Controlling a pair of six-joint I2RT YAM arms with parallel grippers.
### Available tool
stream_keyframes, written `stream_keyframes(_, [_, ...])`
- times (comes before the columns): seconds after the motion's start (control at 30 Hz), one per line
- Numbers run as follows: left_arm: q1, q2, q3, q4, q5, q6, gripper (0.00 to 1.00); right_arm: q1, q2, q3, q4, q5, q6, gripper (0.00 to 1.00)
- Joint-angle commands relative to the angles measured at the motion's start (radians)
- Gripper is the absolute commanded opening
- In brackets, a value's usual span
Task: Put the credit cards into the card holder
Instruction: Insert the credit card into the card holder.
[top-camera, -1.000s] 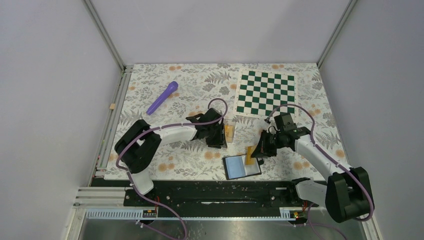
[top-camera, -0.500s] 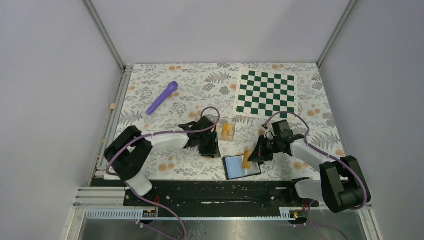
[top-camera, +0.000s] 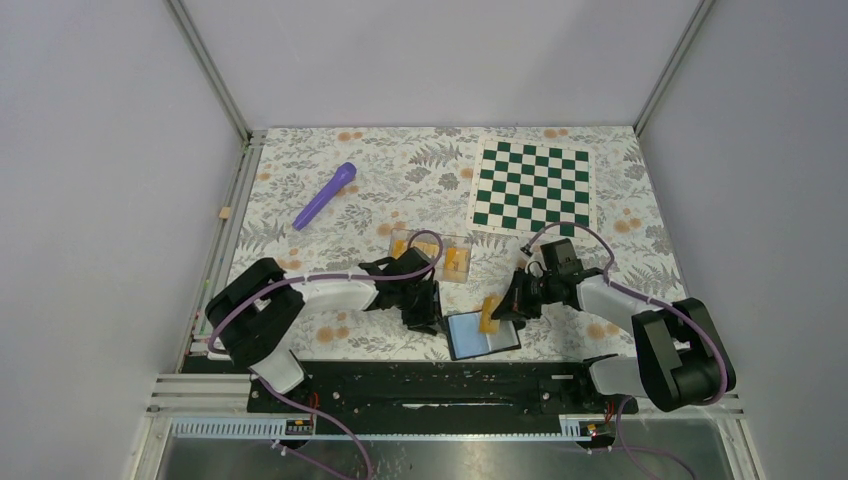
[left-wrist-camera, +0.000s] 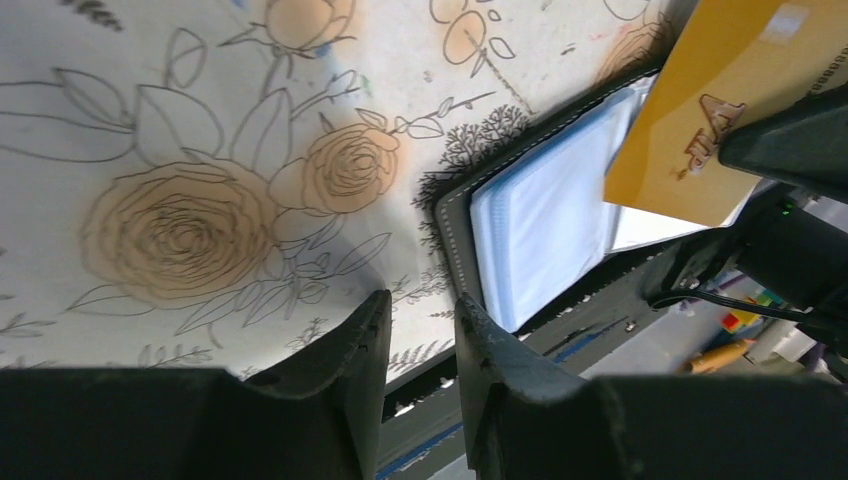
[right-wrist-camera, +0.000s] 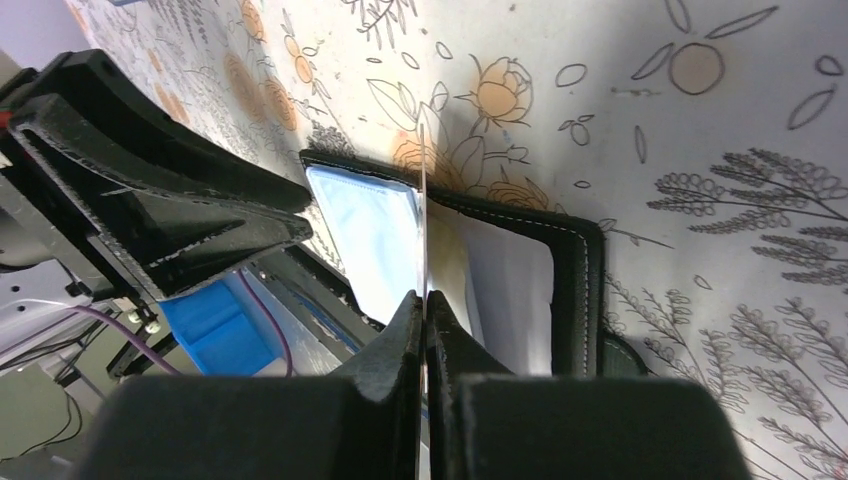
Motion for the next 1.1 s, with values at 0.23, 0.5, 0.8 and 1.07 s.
stream_keyframes(0.23, [-0.006, 0.086, 0.025, 0.038, 0.027, -0.033, 0.27, 0.05, 0.004, -0.027, 0.075, -0.082, 0.059, 0.0])
stream_keyframes(0.5, [-0.007, 0.111, 0.047, -0.025, -0.014, -0.008, 0.16, 0.05, -0.042, -0.048, 0.035, -0.1, 0.074, 0.0])
stream_keyframes(0.8, [-0.007, 0.139, 0.073, -0.063, -0.038, 0.012, 0.05, 0.05, 0.001, -0.01, -0.101, -0.099, 0.032, 0.0])
stream_keyframes(1.07, [-0.008, 0.164, 0.088, -0.075, -0.039, 0.024, 0.01, 0.05, 0.016, 0.0, -0.138, -0.129, 0.019, 0.0])
